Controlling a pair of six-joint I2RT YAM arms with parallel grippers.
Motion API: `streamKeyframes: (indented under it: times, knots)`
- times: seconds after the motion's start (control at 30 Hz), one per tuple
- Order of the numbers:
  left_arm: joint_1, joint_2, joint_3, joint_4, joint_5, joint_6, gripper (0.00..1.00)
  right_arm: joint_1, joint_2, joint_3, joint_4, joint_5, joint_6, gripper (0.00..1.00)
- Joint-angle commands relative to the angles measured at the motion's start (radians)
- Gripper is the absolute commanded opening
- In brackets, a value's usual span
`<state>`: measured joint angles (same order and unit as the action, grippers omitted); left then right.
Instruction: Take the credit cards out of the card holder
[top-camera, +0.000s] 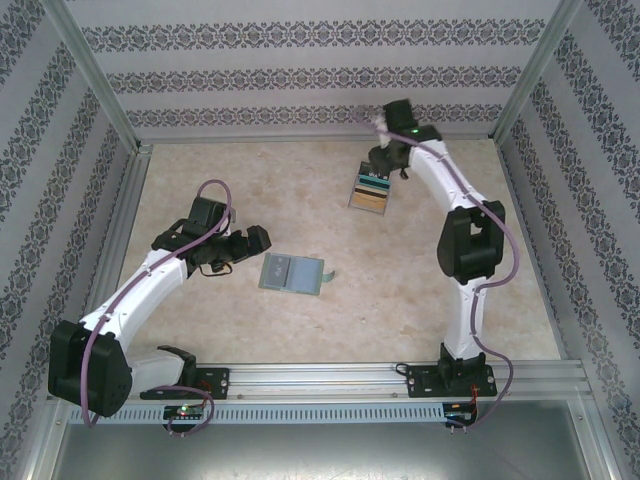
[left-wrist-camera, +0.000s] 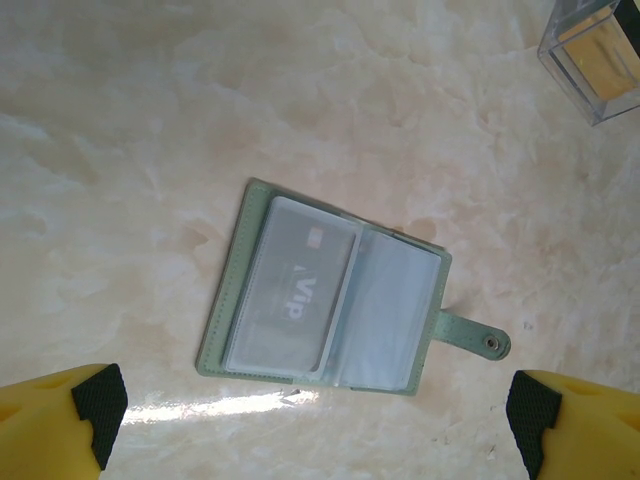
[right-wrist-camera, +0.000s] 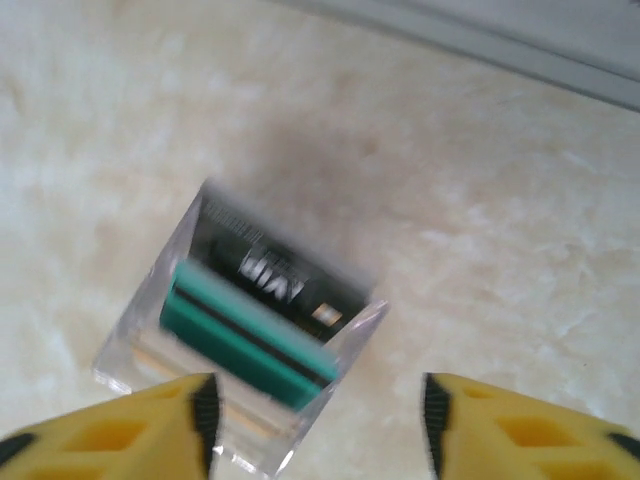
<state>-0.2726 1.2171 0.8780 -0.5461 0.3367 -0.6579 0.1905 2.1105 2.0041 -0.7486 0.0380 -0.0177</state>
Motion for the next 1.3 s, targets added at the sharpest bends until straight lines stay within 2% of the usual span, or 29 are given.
streamKeyframes:
  times: [0.0, 0.13, 0.17, 0.2, 0.27, 0.53, 0.6, 0.77, 0.9, 1.27]
  knots:
    - [0.017, 0.003, 0.039, -0.010, 0.006, -0.001, 1.00, -0.046, 0.045, 0.060, 0.004, -0.162, 0.237, 0.64]
    - [0.017, 0.001, 0.054, -0.031, -0.005, -0.003, 1.00, -0.088, 0.121, 0.139, 0.038, -0.293, 0.336, 0.68]
    - [0.018, 0.002, 0.056, -0.037, -0.008, -0.004, 1.00, -0.098, 0.150, 0.169, 0.037, -0.331, 0.354, 0.77]
    - [0.017, 0.002, 0.060, -0.042, -0.010, -0.005, 1.00, -0.106, 0.175, 0.194, 0.037, -0.360, 0.370, 0.79]
    - [0.018, 0.002, 0.064, -0.052, -0.017, -0.009, 1.00, -0.127, 0.227, 0.246, 0.043, -0.439, 0.403, 0.76]
    - [0.018, -0.028, 0.056, -0.081, -0.050, -0.028, 1.00, -0.176, 0.356, 0.336, 0.076, -0.613, 0.465, 0.79]
    - [0.018, -0.032, 0.052, -0.086, -0.052, -0.031, 1.00, -0.184, 0.381, 0.351, 0.072, -0.633, 0.471, 0.94]
    - [0.017, -0.033, 0.053, -0.089, -0.056, -0.032, 1.00, -0.191, 0.421, 0.364, 0.073, -0.668, 0.465, 0.94]
    - [0.017, -0.029, 0.058, -0.091, -0.058, -0.029, 1.00, -0.192, 0.463, 0.394, 0.063, -0.750, 0.460, 0.95]
    - [0.017, -0.025, 0.052, -0.084, -0.057, -0.027, 1.00, -0.179, 0.472, 0.370, 0.040, -0.855, 0.407, 0.95]
